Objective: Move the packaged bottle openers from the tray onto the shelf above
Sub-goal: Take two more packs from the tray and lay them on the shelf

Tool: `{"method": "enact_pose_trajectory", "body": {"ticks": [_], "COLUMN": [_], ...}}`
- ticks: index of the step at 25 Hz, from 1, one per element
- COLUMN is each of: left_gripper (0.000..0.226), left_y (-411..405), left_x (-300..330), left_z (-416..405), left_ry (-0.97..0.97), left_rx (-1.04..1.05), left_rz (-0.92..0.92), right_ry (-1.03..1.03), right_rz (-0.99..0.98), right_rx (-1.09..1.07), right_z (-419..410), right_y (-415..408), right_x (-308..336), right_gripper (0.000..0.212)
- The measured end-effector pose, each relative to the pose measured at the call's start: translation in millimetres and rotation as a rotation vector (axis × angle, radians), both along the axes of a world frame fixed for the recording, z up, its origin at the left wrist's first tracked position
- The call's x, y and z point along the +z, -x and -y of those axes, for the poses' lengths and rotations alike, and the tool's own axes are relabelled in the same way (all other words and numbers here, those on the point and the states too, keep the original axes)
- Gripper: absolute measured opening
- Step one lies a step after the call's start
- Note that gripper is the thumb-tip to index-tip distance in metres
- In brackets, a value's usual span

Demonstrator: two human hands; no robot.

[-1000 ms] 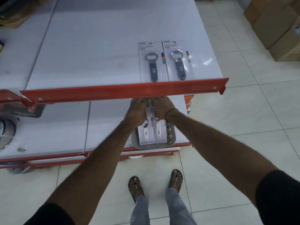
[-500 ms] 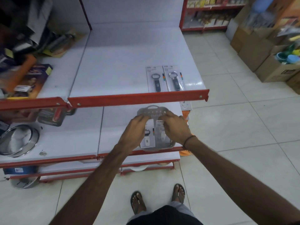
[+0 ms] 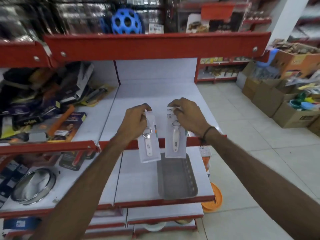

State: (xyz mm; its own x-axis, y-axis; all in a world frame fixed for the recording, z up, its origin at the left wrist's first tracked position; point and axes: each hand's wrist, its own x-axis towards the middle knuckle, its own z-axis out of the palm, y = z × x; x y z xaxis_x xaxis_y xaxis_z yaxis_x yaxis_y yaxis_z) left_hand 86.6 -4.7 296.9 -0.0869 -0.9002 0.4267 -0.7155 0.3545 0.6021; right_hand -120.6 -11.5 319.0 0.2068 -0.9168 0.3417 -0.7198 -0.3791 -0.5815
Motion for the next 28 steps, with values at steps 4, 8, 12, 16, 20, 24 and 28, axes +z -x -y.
{"method": "enact_pose_trajectory", "body": {"ticks": [4,8,12,16,20,24,28], "left_gripper": [0.039,0.039,0.033,0.029,0.03,0.03,0.031], "left_y": [-11.7,-21.8,-20.7,-16.7,-18.0,-24.3,-29.9], "left_x": [25.5,25.7,-3.3,-18.8,-12.7,-19.6,-23.3], "left_z": [63.2,101.1,112.1,113.6,116.0,113.5,111.8], "left_ry": [-0.144,-0.208,-0.283,-0.294,-0.276,-0.26,-0.264], "left_rx": [0.062,0.065,0.043,0.018,0.01,0.049,0.082], "left_rz": [0.058,0.033,0.109,0.091,0.126,0.124,0.062], "right_ry": [-0.154,-0.24,-0.355,-0.372,-0.365,-0.356,-0.369], "right_rz": [0.01,-0.015,-0.093,-0.039,-0.028,-0.008,0.028], "right_rx": [-0.038,-0.11,-0.12,-0.101,-0.092,-0.105,-0.124], "right_z": [66.3,105.2,114.9,110.5,114.3,113.0,115.0], "right_y": [-22.8,-37.8,-46.6,-53.2,-67.0,-71.9,-71.2], "right_x": [19.7,21.5,-5.7,-26.1,-28.9,-36.2,-39.1], "right_gripper": [0.034,0.039,0.044,0.039,0.041,0.041,0.042]}}
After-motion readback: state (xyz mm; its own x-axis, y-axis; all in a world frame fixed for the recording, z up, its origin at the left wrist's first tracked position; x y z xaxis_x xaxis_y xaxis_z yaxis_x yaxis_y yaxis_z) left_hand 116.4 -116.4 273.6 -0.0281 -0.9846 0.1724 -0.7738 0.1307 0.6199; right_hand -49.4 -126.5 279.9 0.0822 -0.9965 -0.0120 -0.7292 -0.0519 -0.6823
